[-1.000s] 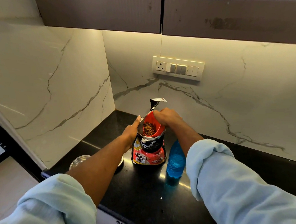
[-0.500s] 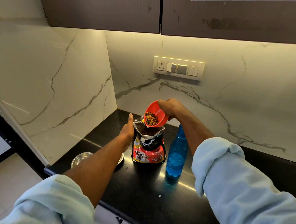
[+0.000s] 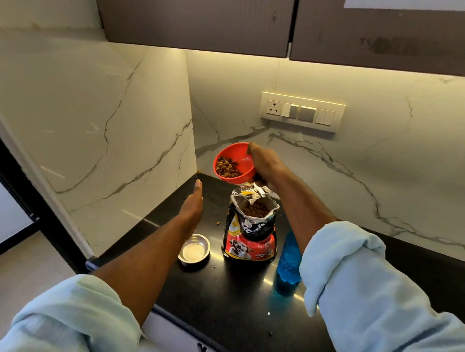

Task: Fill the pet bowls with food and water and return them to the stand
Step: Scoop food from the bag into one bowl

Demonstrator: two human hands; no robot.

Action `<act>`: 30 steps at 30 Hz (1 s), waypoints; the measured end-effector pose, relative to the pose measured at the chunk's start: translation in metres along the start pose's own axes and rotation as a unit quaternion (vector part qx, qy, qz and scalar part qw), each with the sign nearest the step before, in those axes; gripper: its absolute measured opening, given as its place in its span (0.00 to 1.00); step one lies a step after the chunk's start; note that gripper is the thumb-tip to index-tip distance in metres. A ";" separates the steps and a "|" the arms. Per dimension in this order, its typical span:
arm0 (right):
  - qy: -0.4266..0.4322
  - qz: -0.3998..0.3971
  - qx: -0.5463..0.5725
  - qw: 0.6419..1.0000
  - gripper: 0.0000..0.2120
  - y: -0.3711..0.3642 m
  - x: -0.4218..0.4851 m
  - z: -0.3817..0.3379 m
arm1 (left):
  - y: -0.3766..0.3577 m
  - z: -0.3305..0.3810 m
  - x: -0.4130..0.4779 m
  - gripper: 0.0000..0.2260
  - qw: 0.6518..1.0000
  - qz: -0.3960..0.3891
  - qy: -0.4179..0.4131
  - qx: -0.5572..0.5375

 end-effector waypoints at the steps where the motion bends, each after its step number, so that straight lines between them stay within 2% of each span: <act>1: 0.007 -0.001 -0.004 1.000 0.21 -0.010 0.001 -0.004 | 0.011 -0.001 0.004 0.39 1.000 0.008 -0.002 0.000; 5: 0.020 -0.023 -0.023 0.999 0.21 -0.064 0.005 -0.016 | 0.060 -0.014 0.019 0.38 0.999 0.032 -0.007 -0.012; 10: -0.006 -0.053 -0.002 0.999 0.22 -0.137 0.000 -0.002 | 0.132 -0.060 0.062 0.38 0.996 0.086 0.030 -0.025; 14: -0.032 -0.057 -0.025 0.998 0.19 -0.187 -0.002 0.027 | 0.175 -0.101 0.083 0.19 0.991 0.117 0.057 -0.004; 16: -0.040 -0.059 -0.045 0.996 0.18 -0.206 -0.005 0.044 | 0.188 -0.121 0.091 0.17 0.989 0.130 0.072 0.007; 22: -0.037 -0.052 -0.103 0.993 0.20 -0.253 -0.014 0.088 | 0.216 -0.171 0.120 0.18 0.977 0.157 0.132 0.053; 25: -0.032 -0.041 -0.123 0.991 0.16 -0.264 -0.022 0.096 | 0.218 -0.184 0.129 0.12 0.973 0.157 0.147 0.084; 30: -0.006 -0.040 -0.128 0.991 0.16 -0.287 -0.030 0.104 | 0.220 -0.199 0.141 0.06 0.971 0.175 0.144 0.071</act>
Point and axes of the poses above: each hand's wrist, its own x-axis towards the middle knuckle, its own y-axis out of the back of the hand, z = x × y, the point moved 7 cm from there along x, towards the middle knuckle, and after that the axes turned 12 degrees about y, right-handed, at the moved point
